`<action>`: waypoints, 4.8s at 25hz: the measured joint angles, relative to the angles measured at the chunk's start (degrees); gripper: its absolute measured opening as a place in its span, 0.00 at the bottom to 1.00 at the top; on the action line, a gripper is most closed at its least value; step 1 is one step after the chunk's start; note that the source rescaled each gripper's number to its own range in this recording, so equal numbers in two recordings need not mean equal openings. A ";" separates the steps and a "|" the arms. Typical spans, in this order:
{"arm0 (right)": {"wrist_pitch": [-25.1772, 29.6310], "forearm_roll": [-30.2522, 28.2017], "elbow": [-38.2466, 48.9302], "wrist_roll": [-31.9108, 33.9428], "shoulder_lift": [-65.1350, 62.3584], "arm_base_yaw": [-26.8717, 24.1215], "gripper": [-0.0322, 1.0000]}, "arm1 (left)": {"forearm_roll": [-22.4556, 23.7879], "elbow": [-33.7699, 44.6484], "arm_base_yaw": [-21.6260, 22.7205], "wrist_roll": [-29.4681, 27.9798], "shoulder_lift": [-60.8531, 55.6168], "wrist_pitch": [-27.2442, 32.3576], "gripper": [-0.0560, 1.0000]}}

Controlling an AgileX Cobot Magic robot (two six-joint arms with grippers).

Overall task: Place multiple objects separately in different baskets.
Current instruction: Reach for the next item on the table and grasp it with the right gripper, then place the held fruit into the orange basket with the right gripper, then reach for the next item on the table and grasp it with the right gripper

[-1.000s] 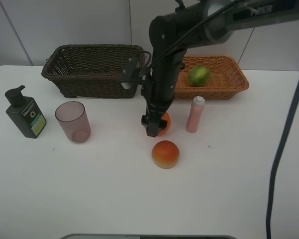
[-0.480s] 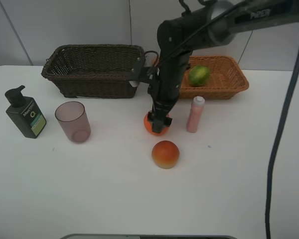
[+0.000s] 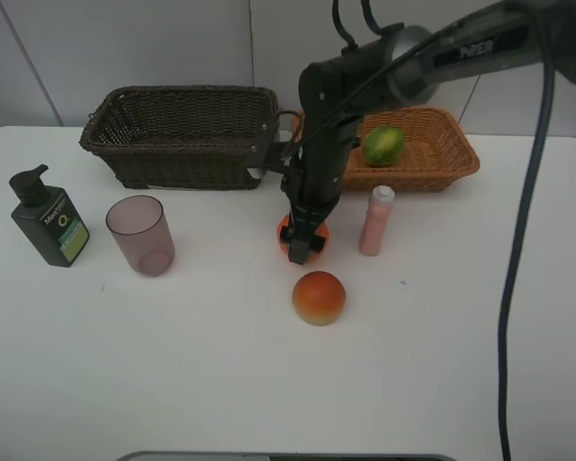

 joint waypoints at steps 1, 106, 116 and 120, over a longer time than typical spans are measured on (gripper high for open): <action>-0.04 0.00 0.00 0.05 0.28 0.00 1.00 | 0.00 0.00 0.00 0.00 0.00 0.00 0.89; -7.71 -2.56 -15.19 46.40 2.47 -14.02 0.63 | 0.00 0.00 0.00 0.00 0.00 0.00 0.89; -7.88 -2.58 -15.19 46.40 2.42 -14.02 0.76 | 0.00 0.00 0.00 0.00 0.00 0.00 0.89; -6.46 -2.49 -15.19 46.40 0.85 -14.02 0.76 | 0.00 0.00 0.00 0.00 0.00 0.00 0.89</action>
